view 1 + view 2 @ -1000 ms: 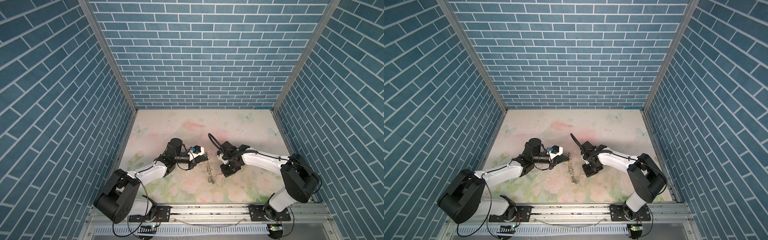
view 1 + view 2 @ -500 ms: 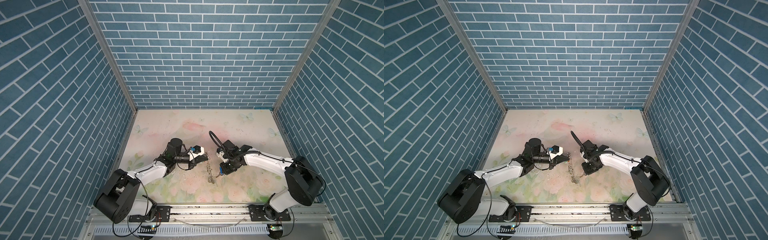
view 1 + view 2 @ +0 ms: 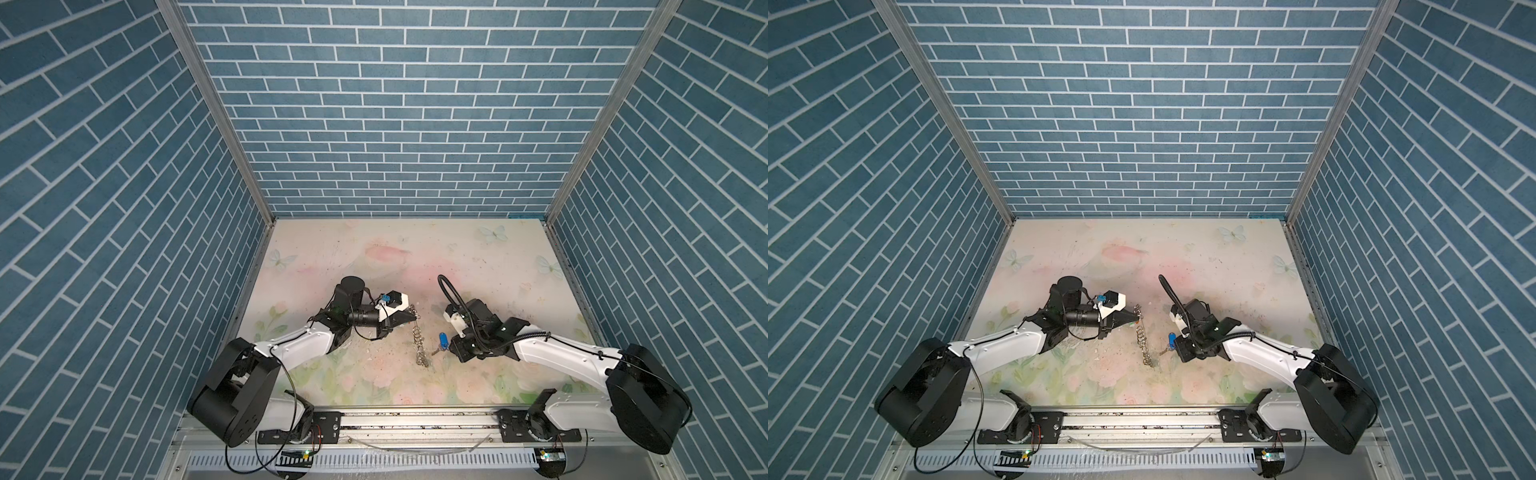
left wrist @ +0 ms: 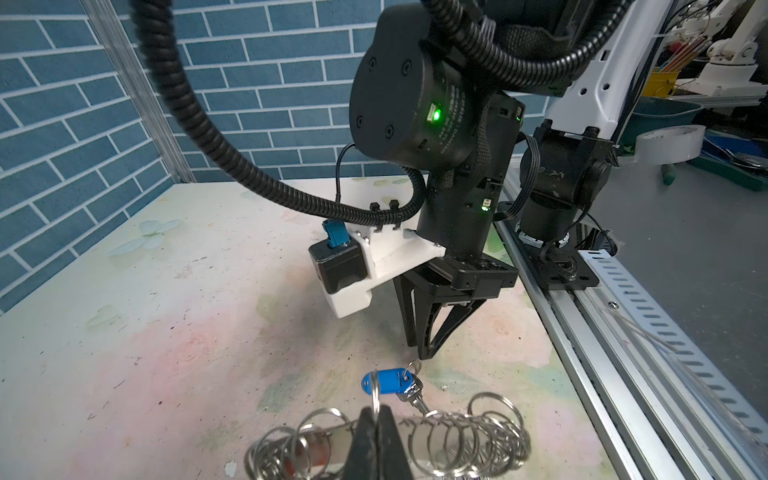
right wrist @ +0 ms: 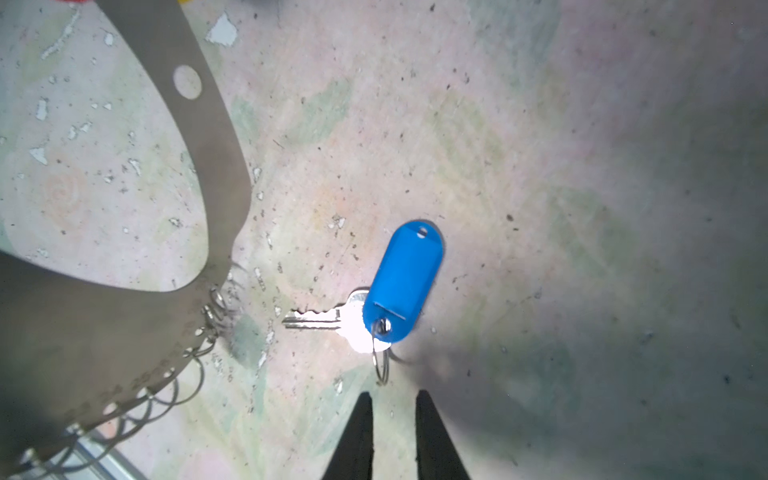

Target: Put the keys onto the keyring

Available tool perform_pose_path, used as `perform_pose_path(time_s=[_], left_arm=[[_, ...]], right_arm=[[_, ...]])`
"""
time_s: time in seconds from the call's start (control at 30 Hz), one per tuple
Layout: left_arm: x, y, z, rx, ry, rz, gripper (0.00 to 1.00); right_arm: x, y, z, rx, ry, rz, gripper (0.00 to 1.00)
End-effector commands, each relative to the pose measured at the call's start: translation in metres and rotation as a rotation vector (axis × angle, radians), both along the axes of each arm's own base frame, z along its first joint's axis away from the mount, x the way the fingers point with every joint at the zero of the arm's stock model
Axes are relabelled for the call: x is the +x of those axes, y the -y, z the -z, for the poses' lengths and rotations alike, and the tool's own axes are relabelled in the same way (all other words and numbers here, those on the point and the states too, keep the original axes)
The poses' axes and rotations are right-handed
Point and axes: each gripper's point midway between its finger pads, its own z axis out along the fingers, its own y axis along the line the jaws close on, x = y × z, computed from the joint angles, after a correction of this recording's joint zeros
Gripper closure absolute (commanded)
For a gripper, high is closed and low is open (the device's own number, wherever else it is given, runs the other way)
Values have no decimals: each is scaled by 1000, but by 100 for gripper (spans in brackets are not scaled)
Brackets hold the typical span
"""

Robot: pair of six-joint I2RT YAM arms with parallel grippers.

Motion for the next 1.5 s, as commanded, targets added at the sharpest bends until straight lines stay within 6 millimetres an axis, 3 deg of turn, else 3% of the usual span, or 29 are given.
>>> perform_pose_path(time_s=[0.0,0.63,0.93,1.23,1.47], left_arm=[[-1,-1,-11,-26,34,14,100],[0,0,-10,-25,32,14,100],[0,0,-10,-25,33,14,100],[-1,0,-10,-26,30,17,100],[-1,0,-10,-25,28,15,100]], right_arm=[[9,-7,2,48,52,40,80],[8,-7,5,42,98,9,91],[0,-7,2,91,44,73,78],[3,-11,13,131,57,120,79],[7,-16,9,154,86,107,80]])
